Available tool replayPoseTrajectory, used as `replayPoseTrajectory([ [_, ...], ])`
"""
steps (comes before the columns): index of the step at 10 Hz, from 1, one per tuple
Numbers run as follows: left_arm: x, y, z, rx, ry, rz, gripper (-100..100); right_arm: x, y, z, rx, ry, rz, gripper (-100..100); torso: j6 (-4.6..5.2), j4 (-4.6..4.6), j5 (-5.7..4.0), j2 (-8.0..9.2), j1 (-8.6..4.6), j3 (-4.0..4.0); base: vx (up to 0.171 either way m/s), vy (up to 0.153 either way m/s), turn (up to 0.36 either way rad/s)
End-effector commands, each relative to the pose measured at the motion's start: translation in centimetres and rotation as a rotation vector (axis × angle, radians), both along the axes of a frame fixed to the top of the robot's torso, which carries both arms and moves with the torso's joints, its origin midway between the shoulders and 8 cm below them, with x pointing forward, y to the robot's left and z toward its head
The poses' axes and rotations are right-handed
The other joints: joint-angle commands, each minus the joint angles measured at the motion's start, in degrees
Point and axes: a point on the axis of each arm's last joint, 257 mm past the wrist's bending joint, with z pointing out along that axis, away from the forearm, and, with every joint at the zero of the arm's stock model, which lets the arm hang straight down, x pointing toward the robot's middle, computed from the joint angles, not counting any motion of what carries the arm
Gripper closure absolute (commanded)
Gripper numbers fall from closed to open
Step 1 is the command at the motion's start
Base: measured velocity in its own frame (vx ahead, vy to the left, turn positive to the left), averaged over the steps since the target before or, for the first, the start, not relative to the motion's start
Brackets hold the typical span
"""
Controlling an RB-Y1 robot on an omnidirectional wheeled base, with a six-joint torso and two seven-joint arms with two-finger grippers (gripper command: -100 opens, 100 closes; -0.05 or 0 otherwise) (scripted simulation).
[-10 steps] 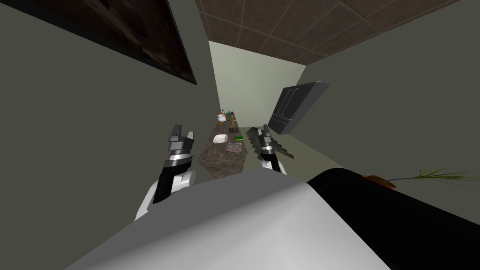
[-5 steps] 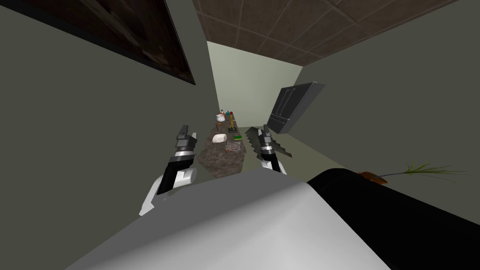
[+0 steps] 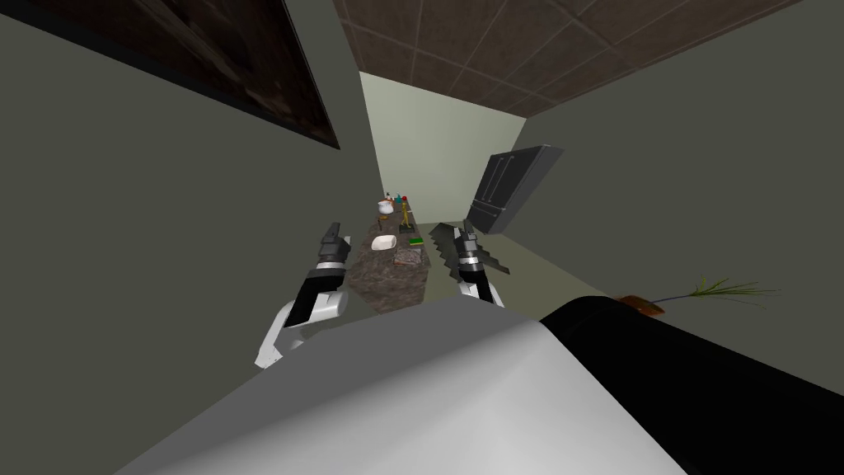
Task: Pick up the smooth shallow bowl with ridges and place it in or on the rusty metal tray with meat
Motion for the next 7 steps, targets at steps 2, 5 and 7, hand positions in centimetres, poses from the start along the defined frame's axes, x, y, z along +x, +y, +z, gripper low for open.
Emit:
replayPoseTrajectory([
  [2,1.7,0.0,-1.5,0.003,0.067,0.009,-100,0.0,0.0,0.0,0.000,0.000,0.000,0,-0.01,0.00,0.00,0.00,-0.01,0.00,-0.031,-0.013,-0.042],
  [5,3.1,0.3,-3.5,0.002,0.150,0.024,-100,0.0,0.0,0.0,0.000,0.000,0.000,0,0.00,0.01,-0.01,0.02,-0.03,0.01,-0.029,-0.014,-0.043],
  [7,4.1,0.6,-4.7,0.002,0.201,0.035,-100,0.0,0.0,0.0,0.000,0.000,0.000,0,0.00,0.00,-0.01,-0.01,-0.02,-0.01,-0.021,-0.014,-0.052],
])
